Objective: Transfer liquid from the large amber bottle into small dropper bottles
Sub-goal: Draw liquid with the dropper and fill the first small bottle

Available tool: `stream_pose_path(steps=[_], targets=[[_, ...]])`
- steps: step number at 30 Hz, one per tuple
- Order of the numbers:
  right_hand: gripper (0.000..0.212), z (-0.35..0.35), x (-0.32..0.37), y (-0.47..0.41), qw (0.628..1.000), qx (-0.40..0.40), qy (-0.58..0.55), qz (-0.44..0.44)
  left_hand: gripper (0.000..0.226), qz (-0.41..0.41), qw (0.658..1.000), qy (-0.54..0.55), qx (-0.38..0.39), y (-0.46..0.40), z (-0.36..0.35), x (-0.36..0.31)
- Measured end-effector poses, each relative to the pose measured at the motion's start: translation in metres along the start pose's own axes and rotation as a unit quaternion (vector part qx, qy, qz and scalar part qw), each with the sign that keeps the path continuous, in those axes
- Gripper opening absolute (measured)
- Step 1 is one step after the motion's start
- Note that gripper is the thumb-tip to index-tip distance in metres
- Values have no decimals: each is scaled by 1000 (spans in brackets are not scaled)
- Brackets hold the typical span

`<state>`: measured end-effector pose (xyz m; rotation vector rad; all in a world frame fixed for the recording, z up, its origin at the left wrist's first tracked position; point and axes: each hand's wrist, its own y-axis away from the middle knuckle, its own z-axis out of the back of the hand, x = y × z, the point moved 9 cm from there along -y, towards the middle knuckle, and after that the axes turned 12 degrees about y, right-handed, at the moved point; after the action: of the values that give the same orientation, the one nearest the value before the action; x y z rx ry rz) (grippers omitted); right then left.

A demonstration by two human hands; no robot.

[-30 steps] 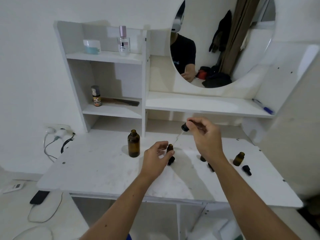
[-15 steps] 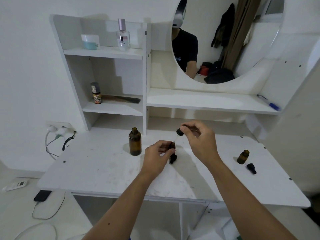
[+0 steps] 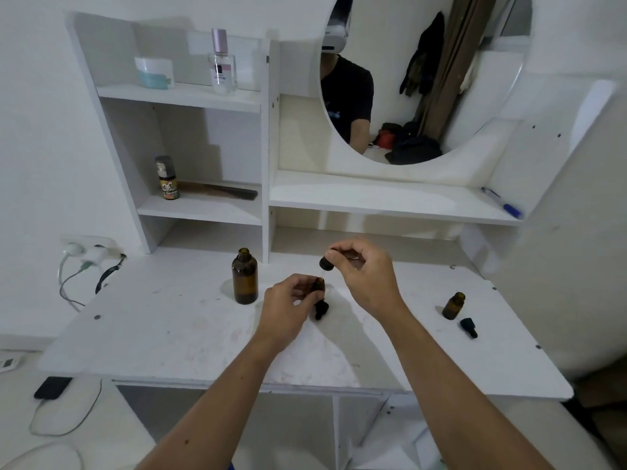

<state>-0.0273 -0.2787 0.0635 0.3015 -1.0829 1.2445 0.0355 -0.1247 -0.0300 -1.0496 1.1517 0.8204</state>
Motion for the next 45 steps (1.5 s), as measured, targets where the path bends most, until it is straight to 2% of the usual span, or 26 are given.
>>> stream_pose_path(steps=[6,12,20,26,32,37,41,45], targets=[[3,1,8,1,1000,15,-11,12,22,-5,1000,15,1,1,0,-1],[17,0,10,0,1000,0,10,11,23,-7,1000,11,2,2,0,-2],[10,1,2,0,1000,-24,4,2,24,-5,1000,-2,-1,1,0,-2],[7,12,12,6,998,-49,-4,28,25,0,1000,-3,-3,2,0,-2],[8,37,30,7,993,-107,-18,44,40,11,1000,28,-6,7,3,-2],[8,34,48,7,991,-109,-44,57,44,17,998,63,-16,27,22,-3],[9,16,63,4,991,-102,-54,65,38,11,996,78,-51,47,62,-3],[10,-8,76,3,992,-78,-76,62,31,-19,987,41,-155,56,116,-10]])
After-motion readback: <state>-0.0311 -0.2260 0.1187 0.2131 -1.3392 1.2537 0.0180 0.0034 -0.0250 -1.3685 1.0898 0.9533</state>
